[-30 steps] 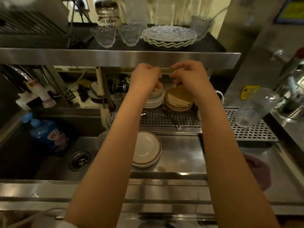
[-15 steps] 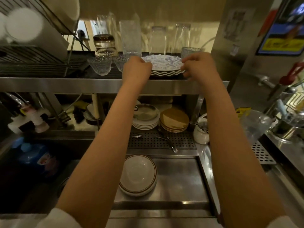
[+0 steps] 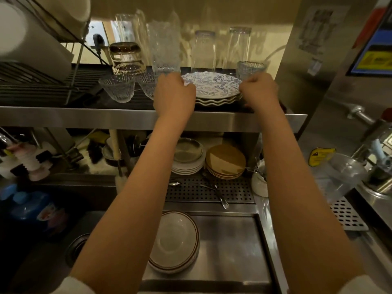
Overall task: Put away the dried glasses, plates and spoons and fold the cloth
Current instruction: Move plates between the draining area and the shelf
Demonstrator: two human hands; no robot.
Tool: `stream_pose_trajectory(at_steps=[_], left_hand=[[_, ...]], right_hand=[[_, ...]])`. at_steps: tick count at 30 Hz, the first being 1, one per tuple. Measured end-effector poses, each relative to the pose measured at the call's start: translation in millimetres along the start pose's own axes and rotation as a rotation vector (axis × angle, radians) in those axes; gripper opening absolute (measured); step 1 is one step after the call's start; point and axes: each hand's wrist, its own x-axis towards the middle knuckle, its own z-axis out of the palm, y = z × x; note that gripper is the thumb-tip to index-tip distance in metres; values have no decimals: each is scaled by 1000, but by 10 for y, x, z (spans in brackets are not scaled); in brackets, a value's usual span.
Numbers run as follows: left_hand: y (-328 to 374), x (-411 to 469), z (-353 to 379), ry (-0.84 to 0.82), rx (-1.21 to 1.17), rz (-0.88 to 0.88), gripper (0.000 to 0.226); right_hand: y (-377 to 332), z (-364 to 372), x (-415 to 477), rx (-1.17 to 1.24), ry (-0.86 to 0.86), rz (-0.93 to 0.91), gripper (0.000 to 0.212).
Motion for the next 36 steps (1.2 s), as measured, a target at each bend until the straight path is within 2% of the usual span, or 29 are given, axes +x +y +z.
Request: stream_pose_trajectory(at_steps=[4, 7, 10, 12, 13, 18, 23, 32, 36], left_hand=[[-20, 32, 62, 10, 133, 65, 32], [-50, 29, 119, -1, 162, 81, 29], [-101, 21, 165, -18, 152, 97, 31], [-138, 27, 180, -21, 155, 113, 33], [-152, 30, 188, -17, 161, 121, 33], [-182, 10, 211, -2, 119, 150, 31], [-188, 26, 217, -2, 129, 161, 31], [-162, 61, 226, -33, 180, 147, 33], [-55, 124, 214, 55, 320, 132, 28]], right_hand=[[53, 51, 90, 65, 2, 41, 8], [80, 70, 145, 107, 22, 74, 19], [84, 111, 182, 137, 42, 80, 8], [101, 132, 213, 133, 63, 94, 30], [110, 147, 226, 129, 72, 89, 34], [132, 198, 262, 76, 95, 67, 21], [87, 232, 276, 8, 113, 73, 35], [1, 232, 327, -200, 115, 80, 33], [-3, 245, 367, -243, 91, 72, 33]])
